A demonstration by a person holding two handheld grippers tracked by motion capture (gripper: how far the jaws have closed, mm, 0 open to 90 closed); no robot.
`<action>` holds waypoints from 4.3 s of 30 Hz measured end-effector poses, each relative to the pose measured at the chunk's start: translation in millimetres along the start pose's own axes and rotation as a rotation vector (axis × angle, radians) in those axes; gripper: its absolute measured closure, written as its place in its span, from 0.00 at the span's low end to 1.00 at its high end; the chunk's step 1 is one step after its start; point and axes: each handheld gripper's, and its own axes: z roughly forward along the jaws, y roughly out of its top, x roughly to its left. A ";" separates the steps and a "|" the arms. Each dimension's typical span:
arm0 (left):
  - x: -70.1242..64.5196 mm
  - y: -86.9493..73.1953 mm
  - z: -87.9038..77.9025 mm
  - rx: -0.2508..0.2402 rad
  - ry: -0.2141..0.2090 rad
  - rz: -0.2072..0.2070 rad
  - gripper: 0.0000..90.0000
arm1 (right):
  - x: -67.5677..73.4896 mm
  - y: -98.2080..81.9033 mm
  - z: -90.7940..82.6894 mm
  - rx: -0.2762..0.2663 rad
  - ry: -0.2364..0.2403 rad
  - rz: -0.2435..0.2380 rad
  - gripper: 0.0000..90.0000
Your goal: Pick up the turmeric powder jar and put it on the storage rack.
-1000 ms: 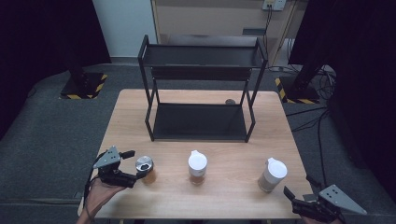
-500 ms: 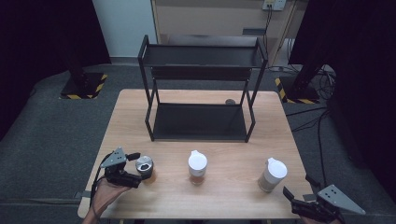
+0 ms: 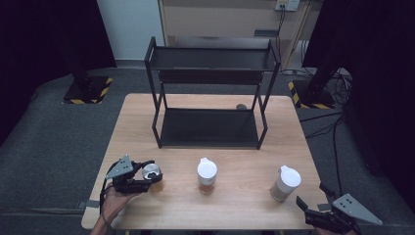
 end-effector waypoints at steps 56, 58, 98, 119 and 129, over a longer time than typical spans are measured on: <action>15.2 105.5 95.1 -0.102 0.056 0.015 0.38 | -1.2 -1.3 -0.3 -0.007 0.003 0.003 0.06; 15.6 108.0 100.4 -0.107 0.078 0.009 0.38 | -1.2 -1.4 -0.6 -0.008 0.002 0.004 0.06; 28.2 89.4 172.3 -0.135 0.324 -0.047 0.38 | -4.0 -3.0 -0.7 -0.014 0.008 0.017 0.06; 34.2 69.6 190.8 -0.078 0.354 -0.081 0.38 | -5.0 -3.7 -0.6 -0.016 0.009 0.024 0.06; 37.0 67.3 190.8 -0.085 0.347 -0.102 0.38 | -4.9 -3.6 -0.4 -0.016 0.011 0.023 0.06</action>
